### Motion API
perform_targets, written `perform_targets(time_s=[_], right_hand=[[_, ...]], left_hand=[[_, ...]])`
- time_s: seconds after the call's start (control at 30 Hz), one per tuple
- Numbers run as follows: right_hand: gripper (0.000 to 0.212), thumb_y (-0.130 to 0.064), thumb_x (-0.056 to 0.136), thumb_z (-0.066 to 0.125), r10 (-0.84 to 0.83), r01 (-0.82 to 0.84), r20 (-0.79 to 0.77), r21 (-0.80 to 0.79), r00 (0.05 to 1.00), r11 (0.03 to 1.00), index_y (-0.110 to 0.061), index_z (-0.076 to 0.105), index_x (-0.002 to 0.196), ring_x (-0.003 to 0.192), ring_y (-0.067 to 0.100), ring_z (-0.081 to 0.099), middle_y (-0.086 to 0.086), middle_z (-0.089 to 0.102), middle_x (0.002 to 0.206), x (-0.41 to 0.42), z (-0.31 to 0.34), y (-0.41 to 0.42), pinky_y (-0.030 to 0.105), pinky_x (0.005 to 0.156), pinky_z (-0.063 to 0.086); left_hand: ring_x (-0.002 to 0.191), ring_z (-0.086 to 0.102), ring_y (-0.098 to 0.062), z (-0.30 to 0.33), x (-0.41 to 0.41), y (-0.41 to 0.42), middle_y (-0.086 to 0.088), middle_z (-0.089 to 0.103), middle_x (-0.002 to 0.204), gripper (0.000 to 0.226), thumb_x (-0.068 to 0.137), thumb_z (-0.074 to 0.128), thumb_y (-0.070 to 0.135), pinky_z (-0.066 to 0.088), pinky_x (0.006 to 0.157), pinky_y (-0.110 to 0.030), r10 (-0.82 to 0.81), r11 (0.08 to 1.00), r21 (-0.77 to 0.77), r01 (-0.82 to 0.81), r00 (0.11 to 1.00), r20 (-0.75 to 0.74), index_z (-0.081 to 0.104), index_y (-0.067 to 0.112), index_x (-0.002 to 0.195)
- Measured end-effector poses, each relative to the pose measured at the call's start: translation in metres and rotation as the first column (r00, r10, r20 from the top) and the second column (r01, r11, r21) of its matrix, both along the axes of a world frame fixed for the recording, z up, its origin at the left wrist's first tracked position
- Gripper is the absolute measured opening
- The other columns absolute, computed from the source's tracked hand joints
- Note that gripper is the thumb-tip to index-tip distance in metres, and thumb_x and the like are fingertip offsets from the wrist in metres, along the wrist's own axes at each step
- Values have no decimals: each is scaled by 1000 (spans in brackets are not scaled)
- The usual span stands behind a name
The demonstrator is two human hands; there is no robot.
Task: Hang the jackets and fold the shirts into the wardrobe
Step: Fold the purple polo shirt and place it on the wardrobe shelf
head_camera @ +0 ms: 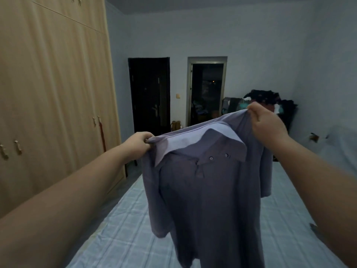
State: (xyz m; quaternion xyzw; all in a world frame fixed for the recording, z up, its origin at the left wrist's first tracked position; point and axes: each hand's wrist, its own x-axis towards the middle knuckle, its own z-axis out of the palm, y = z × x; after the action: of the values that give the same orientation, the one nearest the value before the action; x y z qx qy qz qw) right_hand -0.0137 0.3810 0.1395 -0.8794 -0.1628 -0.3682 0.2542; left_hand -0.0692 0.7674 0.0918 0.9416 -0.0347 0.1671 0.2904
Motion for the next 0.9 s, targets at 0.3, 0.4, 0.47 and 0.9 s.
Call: perform_targets(time_s=[0.3, 0.4, 0.47, 0.9], right_hand=[[23, -42, 103, 33, -288, 285, 7, -172, 958, 943, -25, 48, 109, 91, 44, 61, 23, 65, 105, -81, -1, -41, 44, 74, 46], [28, -43, 103, 32, -357, 354, 20, -199, 934, 914, -23, 50, 112, 93, 44, 61, 25, 64, 109, -105, 8, -54, 40, 70, 37], [30, -44, 103, 32, -398, 396, 35, -204, 917, 895, -24, 52, 114, 96, 45, 61, 26, 64, 112, -117, 12, -60, 41, 71, 37], [14, -18, 98, 44, -206, 182, -134, -167, 969, 969, -18, 54, 89, 84, 23, 49, 5, 51, 90, -146, -6, -60, 30, 73, 28]], left_hand=[[69, 54, -22, -1, -55, 3, 3, 55, 67, 30, 96, 54, 33, 34, 55, -34, 20, 988, 141, -59, 965, 260, 47, 26, 67], [62, 52, -14, 17, -72, 10, 3, 54, 63, 40, 94, 55, 50, 36, 55, -35, -74, 944, 328, -21, 958, 276, 49, 21, 67], [63, 52, -11, 30, -79, 16, 3, 55, 65, 37, 92, 59, 50, 37, 56, -33, -134, 931, 365, 29, 955, 266, 52, 20, 70], [81, 58, -23, 30, -73, 33, -6, 64, 85, 33, 102, 46, 37, 41, 66, -34, -99, 995, 1, 100, 983, 153, 65, 15, 87]])
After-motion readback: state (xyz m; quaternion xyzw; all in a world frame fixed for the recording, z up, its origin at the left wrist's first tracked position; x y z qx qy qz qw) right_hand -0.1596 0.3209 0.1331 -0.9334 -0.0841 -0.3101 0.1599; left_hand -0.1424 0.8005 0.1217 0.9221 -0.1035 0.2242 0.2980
